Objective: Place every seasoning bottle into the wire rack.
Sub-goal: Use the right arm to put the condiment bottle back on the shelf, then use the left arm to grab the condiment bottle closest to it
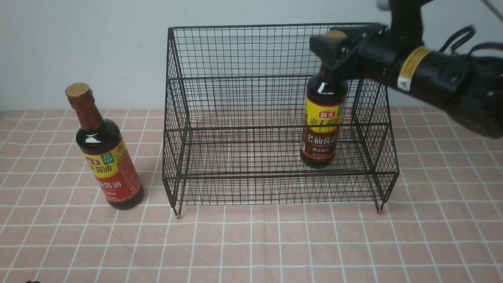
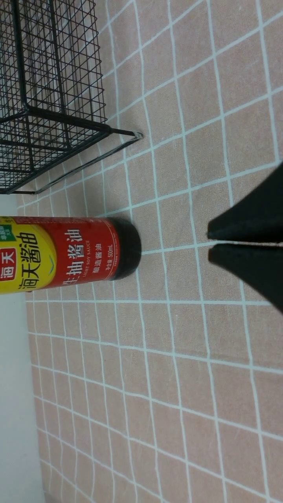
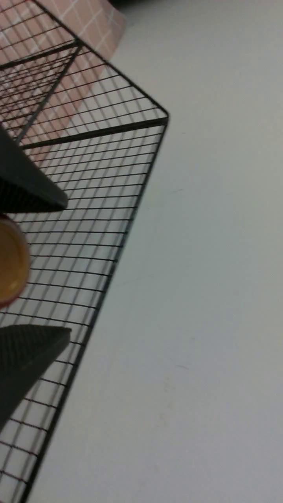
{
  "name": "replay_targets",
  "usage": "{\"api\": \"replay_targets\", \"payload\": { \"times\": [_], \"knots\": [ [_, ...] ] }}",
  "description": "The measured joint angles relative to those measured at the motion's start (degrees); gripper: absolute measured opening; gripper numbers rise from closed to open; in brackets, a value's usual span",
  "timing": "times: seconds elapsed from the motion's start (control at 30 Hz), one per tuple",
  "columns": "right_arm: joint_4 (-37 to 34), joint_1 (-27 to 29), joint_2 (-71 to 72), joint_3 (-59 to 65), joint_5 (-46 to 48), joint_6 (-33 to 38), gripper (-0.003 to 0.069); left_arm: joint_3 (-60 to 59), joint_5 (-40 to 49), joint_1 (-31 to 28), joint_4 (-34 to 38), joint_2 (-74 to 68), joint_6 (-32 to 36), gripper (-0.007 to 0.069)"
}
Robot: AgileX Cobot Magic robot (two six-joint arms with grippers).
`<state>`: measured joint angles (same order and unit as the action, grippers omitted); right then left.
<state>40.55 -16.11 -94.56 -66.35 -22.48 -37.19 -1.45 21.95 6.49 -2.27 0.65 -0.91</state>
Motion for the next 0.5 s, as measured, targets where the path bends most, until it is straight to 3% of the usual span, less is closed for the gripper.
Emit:
{"api": "replay_targets", "payload": {
  "times": [0.13, 0.3, 0.37, 0.43, 0.5],
  "knots": [
    [-3.26, 0.06, 5.24, 0.00, 5.57, 0.43, 0.0456, 0.00, 0.00, 0.00, 0.00, 0.00, 0.00, -0.0007],
    [-5.49, 0.10, 13.83, 0.00, 18.98, 0.43, 0.0472, 0.00, 0.00, 0.00, 0.00, 0.00, 0.00, -0.0007],
    [-6.46, 0.10, 17.27, 0.00, 24.22, 0.51, 0.0454, 0.00, 0.00, 0.00, 0.00, 0.00, 0.00, -0.0007],
    [-8.60, 0.10, 25.92, 0.00, 36.45, 2.37, 0.0363, 0.00, 0.00, 0.00, 0.00, 0.00, 0.00, -0.0007],
    [-9.71, 0.10, 29.03, 0.00, 40.98, 3.85, 0.0313, 0.00, 0.00, 0.00, 0.00, 0.00, 0.00, -0.0007]
  ]
}}
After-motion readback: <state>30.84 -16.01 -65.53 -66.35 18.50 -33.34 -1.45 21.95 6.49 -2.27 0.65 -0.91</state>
